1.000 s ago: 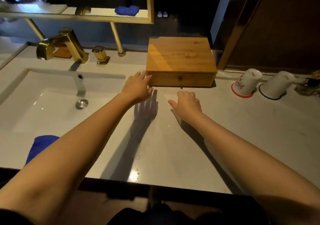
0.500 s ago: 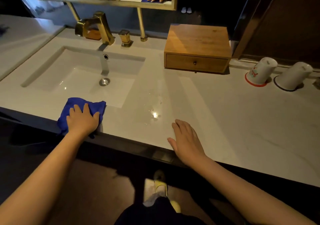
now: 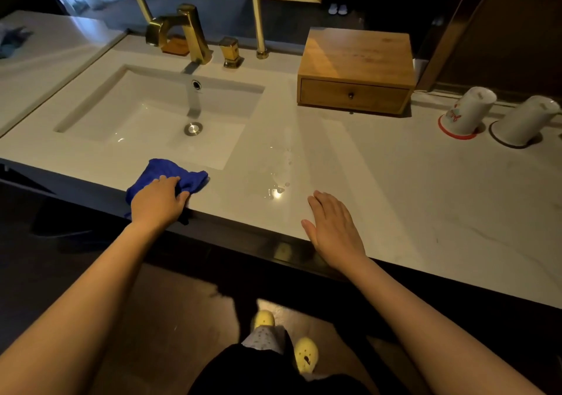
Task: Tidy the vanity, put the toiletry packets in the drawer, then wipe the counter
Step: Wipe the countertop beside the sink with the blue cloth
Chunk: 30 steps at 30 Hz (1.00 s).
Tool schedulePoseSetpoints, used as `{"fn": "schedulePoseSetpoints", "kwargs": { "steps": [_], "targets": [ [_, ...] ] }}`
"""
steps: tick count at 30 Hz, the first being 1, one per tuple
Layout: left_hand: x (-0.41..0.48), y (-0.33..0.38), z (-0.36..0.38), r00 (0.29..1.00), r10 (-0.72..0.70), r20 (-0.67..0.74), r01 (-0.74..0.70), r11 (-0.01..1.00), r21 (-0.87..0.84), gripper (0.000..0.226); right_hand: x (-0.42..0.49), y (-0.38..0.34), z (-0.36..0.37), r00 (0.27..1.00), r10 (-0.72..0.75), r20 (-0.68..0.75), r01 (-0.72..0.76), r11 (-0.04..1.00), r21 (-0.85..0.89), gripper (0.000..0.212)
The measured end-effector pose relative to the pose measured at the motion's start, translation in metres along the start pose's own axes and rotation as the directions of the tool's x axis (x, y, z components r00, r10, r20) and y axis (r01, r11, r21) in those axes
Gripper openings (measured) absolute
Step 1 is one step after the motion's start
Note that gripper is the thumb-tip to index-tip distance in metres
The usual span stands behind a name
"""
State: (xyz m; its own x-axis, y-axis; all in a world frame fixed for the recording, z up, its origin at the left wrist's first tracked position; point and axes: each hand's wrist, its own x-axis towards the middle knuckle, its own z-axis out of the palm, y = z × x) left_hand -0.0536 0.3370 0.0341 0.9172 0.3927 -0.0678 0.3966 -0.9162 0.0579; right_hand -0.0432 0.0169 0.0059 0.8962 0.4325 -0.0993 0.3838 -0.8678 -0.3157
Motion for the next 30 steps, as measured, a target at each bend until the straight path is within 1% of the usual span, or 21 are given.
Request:
{"fn": "schedulePoseSetpoints", "kwargs": {
  "steps": [2, 4, 7, 10, 11, 14, 16, 18, 19, 21, 22, 23, 24, 25, 26, 28, 30],
  "targets": [
    [-0.004, 0.006, -0.004, 0.997, -0.034, -0.070, 0.035, 0.999, 0.005, 0.031, 0.000, 0.000, 0.000, 1.000, -0.001, -0.008, 0.001, 1.000, 0.000, 0.056],
    [-0.006, 0.009, -0.009, 0.992, -0.064, -0.112, 0.060, 0.997, -0.042, 0.027, 0.000, 0.000, 0.001, 1.000, 0.004, -0.009, -0.004, 1.000, 0.000, 0.061],
    [-0.010, 0.020, -0.022, 0.977, -0.124, -0.176, 0.072, 0.957, -0.280, 0.027, 0.000, 0.001, 0.003, 1.000, 0.008, -0.016, -0.008, 1.000, 0.012, 0.060],
    [-0.018, 0.042, -0.037, 0.963, -0.156, -0.218, 0.036, 0.881, -0.471, 0.027, 0.002, 0.003, 0.003, 0.999, 0.013, -0.051, -0.009, 0.997, 0.078, 0.071],
    [-0.021, 0.050, -0.043, 0.962, -0.145, -0.230, 0.007, 0.858, -0.514, 0.026, 0.003, 0.004, 0.002, 0.998, 0.026, -0.064, -0.018, 0.992, 0.126, 0.067],
    [-0.027, 0.075, -0.061, 0.973, -0.059, -0.225, -0.094, 0.783, -0.615, 0.022, 0.005, -0.002, -0.006, 0.991, 0.056, -0.119, -0.017, 0.952, 0.306, 0.042],
    [-0.032, 0.092, -0.073, 0.980, 0.025, -0.196, -0.152, 0.727, -0.670, 0.019, 0.007, -0.016, -0.020, 0.980, 0.059, -0.192, 0.035, 0.892, 0.452, 0.036],
    [-0.037, 0.110, -0.082, 0.984, 0.112, -0.136, -0.176, 0.647, -0.741, 0.020, 0.014, -0.034, -0.036, 0.974, 0.069, -0.218, 0.076, 0.803, 0.591, 0.036],
    [-0.039, 0.118, -0.085, 0.983, 0.163, -0.088, -0.168, 0.587, -0.792, 0.020, 0.017, -0.042, -0.044, 0.975, 0.084, -0.204, 0.077, 0.736, 0.673, 0.037],
    [-0.044, 0.135, -0.090, 0.961, 0.275, -0.004, -0.134, 0.457, -0.879, 0.018, 0.024, -0.053, -0.060, 0.980, 0.128, -0.155, 0.062, 0.541, 0.839, 0.037],
    [-0.047, 0.143, -0.093, 0.946, 0.325, 0.013, -0.125, 0.399, -0.909, 0.018, 0.026, -0.055, -0.067, 0.981, 0.144, -0.129, 0.054, 0.439, 0.897, 0.036],
    [-0.048, 0.150, -0.095, 0.933, 0.360, 0.013, -0.124, 0.353, -0.928, 0.019, 0.026, -0.055, -0.073, 0.981, 0.159, -0.111, 0.047, 0.362, 0.931, 0.035],
    [-0.049, 0.157, -0.097, 0.924, 0.382, 0.005, -0.128, 0.322, -0.938, 0.020, 0.026, -0.054, -0.078, 0.979, 0.176, -0.105, 0.044, 0.321, 0.946, 0.036],
    [-0.050, 0.164, -0.099, 0.919, 0.394, -0.014, -0.148, 0.312, -0.938, 0.020, 0.026, -0.051, -0.082, 0.973, 0.199, -0.114, 0.049, 0.303, 0.952, 0.037],
    [-0.049, 0.169, -0.100, 0.917, 0.397, -0.051, -0.193, 0.327, -0.925, 0.021, 0.025, -0.048, -0.086, 0.963, 0.232, -0.134, 0.060, 0.301, 0.952, 0.037],
    [-0.046, 0.178, -0.097, 0.899, 0.407, -0.161, -0.333, 0.396, -0.856, 0.024, 0.026, -0.041, -0.090, 0.926, 0.327, -0.190, 0.081, 0.319, 0.944, 0.032],
    [-0.041, 0.183, -0.090, 0.868, 0.443, -0.225, -0.423, 0.422, -0.802, 0.027, 0.026, -0.036, -0.092, 0.889, 0.403, -0.220, 0.086, 0.324, 0.942, 0.025]
  ]
}}
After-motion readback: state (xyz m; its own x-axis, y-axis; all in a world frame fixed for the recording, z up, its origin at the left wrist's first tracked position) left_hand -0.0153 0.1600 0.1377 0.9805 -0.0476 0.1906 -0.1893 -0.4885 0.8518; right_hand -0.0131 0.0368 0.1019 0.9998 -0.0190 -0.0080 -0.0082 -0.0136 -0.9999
